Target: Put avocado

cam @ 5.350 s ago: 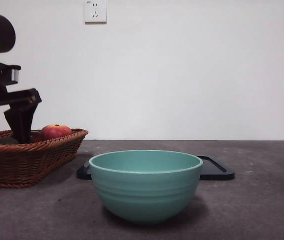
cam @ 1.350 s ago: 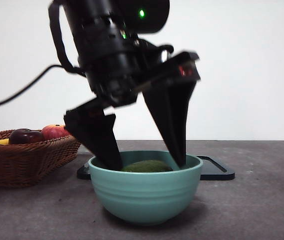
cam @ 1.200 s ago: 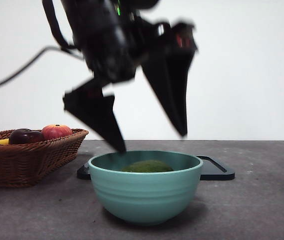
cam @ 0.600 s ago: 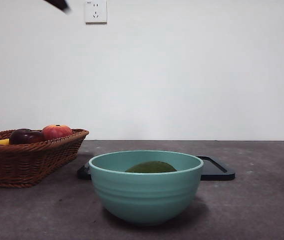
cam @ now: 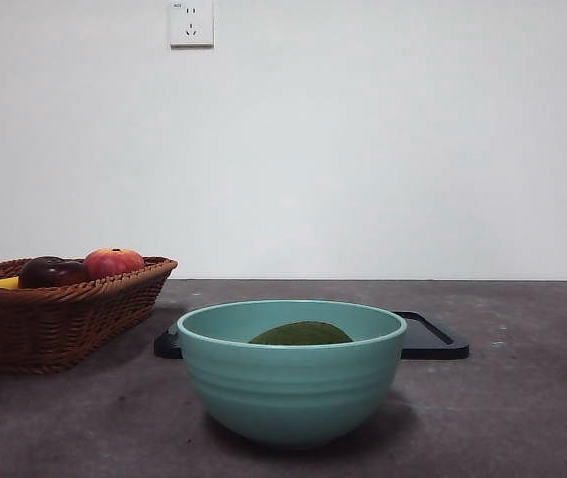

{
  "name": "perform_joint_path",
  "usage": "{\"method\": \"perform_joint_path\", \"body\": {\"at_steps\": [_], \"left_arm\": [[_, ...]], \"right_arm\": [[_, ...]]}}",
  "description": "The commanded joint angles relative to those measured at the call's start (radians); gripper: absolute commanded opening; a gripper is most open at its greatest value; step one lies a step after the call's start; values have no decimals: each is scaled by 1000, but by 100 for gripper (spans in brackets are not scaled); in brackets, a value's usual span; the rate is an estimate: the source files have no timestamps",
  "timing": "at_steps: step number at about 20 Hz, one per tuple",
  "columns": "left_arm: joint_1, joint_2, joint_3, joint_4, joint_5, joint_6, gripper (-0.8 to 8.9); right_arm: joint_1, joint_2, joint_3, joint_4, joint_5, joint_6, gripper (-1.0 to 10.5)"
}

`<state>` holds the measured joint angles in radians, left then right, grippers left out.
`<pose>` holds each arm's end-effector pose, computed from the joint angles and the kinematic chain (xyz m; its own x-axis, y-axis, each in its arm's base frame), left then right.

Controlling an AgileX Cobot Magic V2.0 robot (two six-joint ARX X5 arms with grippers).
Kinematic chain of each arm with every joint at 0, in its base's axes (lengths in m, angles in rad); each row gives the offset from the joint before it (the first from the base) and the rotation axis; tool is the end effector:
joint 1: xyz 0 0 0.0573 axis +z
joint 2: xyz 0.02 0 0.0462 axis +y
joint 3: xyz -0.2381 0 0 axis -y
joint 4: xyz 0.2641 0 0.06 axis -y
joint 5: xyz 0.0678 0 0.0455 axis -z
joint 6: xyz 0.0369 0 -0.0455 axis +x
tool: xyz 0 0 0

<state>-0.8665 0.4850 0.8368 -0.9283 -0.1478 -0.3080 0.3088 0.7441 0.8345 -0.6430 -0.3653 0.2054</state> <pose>0.0845 -0.0910 0.3050 0.6492 -0.5366 -0.5392 0.5351 0.8259 -0.1777 0.1765 0.0701 0.2947 0.6488 0.5819 -0.4903 -0.4595 0.8132 0.3572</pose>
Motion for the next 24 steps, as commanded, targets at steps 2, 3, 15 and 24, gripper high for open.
{"method": "perform_joint_path", "body": {"at_steps": [2,3,15,24], "left_arm": [[-8,-74,-8,-23,-11,-26,593],[-8,-92,-8,-29,-11,-25,593],[-8,-120,-8,-21,-11,-14,593],[-8,-120,-8,-21,-11,-14,593]], "right_arm": [[6,6,17,-24,-1,-11,615],[6,6,17,-39,-1,-11,615],[243,210,19,-61,33,28,575],[384,630,105,-68,135,70,575]]}}
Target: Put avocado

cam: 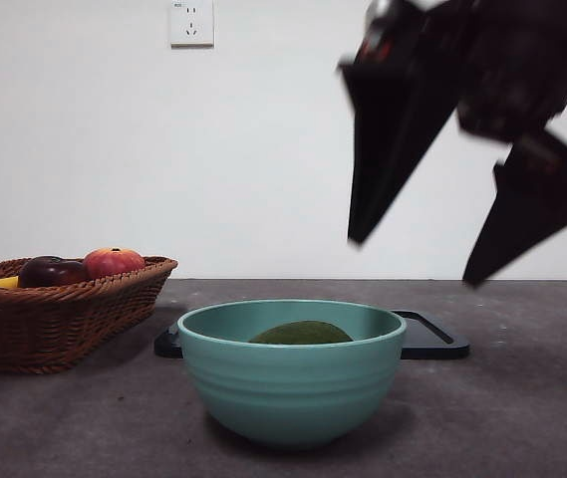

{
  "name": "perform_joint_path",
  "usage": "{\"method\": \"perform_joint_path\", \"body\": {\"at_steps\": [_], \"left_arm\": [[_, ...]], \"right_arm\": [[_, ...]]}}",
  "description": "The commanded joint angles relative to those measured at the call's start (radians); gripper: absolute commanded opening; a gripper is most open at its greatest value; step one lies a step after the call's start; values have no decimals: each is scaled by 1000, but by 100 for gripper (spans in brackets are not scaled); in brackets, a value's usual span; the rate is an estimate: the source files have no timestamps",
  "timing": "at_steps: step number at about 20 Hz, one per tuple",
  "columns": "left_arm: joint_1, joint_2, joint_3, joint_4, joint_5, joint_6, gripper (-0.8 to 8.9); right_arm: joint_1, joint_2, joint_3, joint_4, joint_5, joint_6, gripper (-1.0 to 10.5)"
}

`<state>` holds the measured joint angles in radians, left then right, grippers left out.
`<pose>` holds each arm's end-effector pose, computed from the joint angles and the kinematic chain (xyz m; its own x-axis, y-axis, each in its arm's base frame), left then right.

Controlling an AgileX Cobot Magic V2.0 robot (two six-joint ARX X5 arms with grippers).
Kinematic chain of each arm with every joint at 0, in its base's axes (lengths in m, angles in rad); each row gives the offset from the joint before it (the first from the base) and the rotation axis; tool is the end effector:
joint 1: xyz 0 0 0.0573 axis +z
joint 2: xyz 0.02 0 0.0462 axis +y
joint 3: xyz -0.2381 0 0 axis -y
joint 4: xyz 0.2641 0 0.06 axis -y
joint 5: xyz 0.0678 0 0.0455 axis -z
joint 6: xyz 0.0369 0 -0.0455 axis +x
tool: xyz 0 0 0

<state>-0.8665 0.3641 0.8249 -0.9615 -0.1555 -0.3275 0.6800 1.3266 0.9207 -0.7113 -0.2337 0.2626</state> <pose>0.0684 -0.0716 0.3094 0.6792 -0.5602 -0.4742 0.5296 0.8214 -0.2118 0.2078 0.1791 0.1922 0.1859 0.4481 -0.8744 -0.4855 0.8156 0.3148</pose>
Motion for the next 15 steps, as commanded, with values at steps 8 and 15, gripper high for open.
{"method": "perform_joint_path", "body": {"at_steps": [8,15], "left_arm": [[-8,1,4,12,-3,5,593],[-8,1,4,12,-3,5,593]], "right_arm": [[43,214,29,25,51,45,532],[45,231,30,83,42,134,203]]}}
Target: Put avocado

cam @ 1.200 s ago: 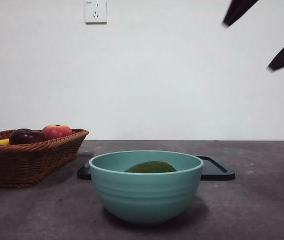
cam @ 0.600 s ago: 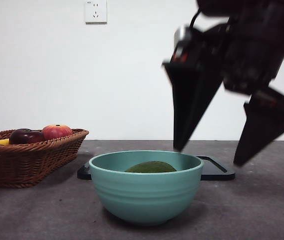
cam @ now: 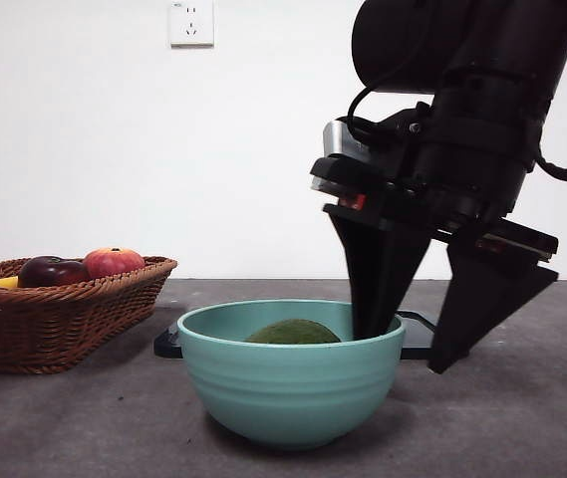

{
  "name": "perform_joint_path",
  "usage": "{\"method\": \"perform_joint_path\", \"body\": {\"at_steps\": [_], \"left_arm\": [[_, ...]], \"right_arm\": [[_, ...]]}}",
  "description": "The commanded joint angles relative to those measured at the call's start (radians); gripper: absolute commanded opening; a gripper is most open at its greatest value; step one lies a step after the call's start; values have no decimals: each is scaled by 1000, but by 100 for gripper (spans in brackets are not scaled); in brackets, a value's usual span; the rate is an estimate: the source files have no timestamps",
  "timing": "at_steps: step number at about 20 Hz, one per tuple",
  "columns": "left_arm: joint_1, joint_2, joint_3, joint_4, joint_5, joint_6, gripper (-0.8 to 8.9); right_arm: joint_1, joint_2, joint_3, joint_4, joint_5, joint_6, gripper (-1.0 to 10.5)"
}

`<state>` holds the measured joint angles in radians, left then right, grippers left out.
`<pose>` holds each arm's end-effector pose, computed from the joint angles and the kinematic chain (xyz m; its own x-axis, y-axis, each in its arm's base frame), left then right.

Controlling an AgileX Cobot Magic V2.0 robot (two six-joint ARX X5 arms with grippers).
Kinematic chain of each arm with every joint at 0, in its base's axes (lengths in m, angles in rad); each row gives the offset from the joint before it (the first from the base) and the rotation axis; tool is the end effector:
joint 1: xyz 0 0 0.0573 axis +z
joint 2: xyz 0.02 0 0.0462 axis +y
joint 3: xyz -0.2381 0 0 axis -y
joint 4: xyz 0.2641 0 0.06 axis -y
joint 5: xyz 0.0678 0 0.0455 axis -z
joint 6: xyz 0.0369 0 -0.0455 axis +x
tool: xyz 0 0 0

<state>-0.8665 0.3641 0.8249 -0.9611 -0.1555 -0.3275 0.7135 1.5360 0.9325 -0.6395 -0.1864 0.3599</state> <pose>0.0684 -0.0716 0.3095 0.6793 -0.5603 -0.4739 0.5296 0.8213 -0.2119 0.2199 0.1994 0.1425 0.1179 0.3472 -0.9304 -0.3921 0.8771 0.2776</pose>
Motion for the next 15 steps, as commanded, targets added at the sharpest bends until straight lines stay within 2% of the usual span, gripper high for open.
{"method": "perform_joint_path", "body": {"at_steps": [1,5,10,15], "left_arm": [[-8,1,4,11,-3,5,593],[-8,1,4,11,-3,5,593],[-8,1,4,11,-3,5,593],[-8,1,4,11,-3,5,593]], "right_arm": [[11,26,18,16,-14,47,179],[11,27,18,40,-24,91,9],[8,27,59,17,-17,127,9],[-56,96,264,-96,-3,122,9]]}}
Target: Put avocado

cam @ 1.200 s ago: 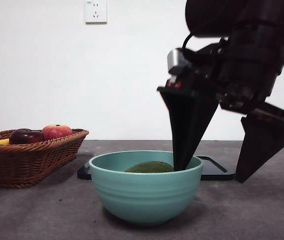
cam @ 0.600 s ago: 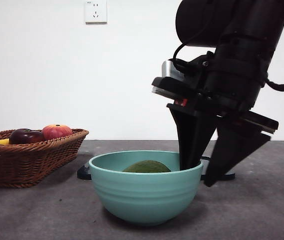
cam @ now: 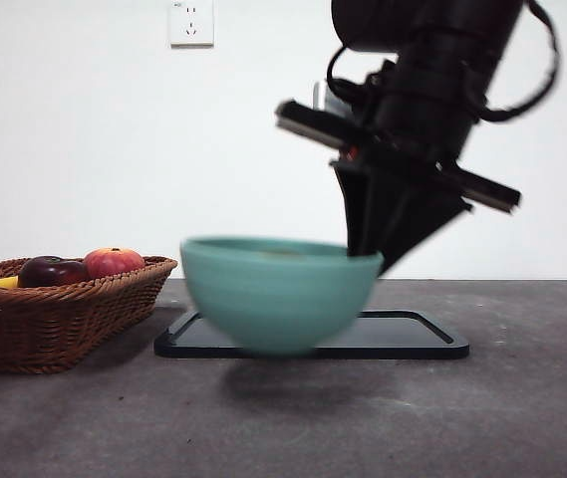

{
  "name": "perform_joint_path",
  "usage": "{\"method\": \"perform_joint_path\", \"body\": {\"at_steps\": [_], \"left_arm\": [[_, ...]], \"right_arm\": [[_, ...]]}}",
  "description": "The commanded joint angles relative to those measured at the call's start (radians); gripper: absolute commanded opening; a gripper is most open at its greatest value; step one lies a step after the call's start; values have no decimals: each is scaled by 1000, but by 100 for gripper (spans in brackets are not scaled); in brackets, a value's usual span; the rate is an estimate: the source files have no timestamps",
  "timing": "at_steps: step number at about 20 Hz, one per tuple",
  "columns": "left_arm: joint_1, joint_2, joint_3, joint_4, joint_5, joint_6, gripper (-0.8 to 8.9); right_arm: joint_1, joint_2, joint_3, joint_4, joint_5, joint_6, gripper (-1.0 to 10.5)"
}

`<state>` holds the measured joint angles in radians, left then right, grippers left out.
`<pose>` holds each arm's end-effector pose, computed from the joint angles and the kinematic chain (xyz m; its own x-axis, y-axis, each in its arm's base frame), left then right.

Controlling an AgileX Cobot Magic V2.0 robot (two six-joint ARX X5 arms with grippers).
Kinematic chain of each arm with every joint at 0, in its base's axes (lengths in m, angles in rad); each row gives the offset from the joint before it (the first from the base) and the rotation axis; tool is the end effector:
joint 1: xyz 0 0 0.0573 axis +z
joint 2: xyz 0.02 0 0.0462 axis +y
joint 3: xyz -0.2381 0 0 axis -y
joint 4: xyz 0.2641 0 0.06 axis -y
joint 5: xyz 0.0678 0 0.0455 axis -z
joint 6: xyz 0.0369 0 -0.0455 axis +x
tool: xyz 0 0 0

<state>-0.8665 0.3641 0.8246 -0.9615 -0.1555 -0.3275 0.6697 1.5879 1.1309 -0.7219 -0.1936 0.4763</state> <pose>0.0684 -0.0716 0.3093 0.6791 -0.5601 -0.4745 0.5295 0.8214 -0.2117 0.2522 0.2087 0.1827 0.1744 0.3835 -0.9069 -0.2603 0.9062 0.3331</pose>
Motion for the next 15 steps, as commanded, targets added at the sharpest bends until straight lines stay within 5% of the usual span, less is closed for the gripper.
{"method": "perform_joint_path", "body": {"at_steps": [1,9,15], "left_arm": [[-8,1,5,12,-3,5,593],[-8,1,5,12,-3,5,593],[-8,1,5,12,-3,5,593]], "right_arm": [[-32,74,119,-36,13,-2,9],[-178,426,547,-149,37,-39,9],[-198,499,588,-134,91,-38,9]]}}
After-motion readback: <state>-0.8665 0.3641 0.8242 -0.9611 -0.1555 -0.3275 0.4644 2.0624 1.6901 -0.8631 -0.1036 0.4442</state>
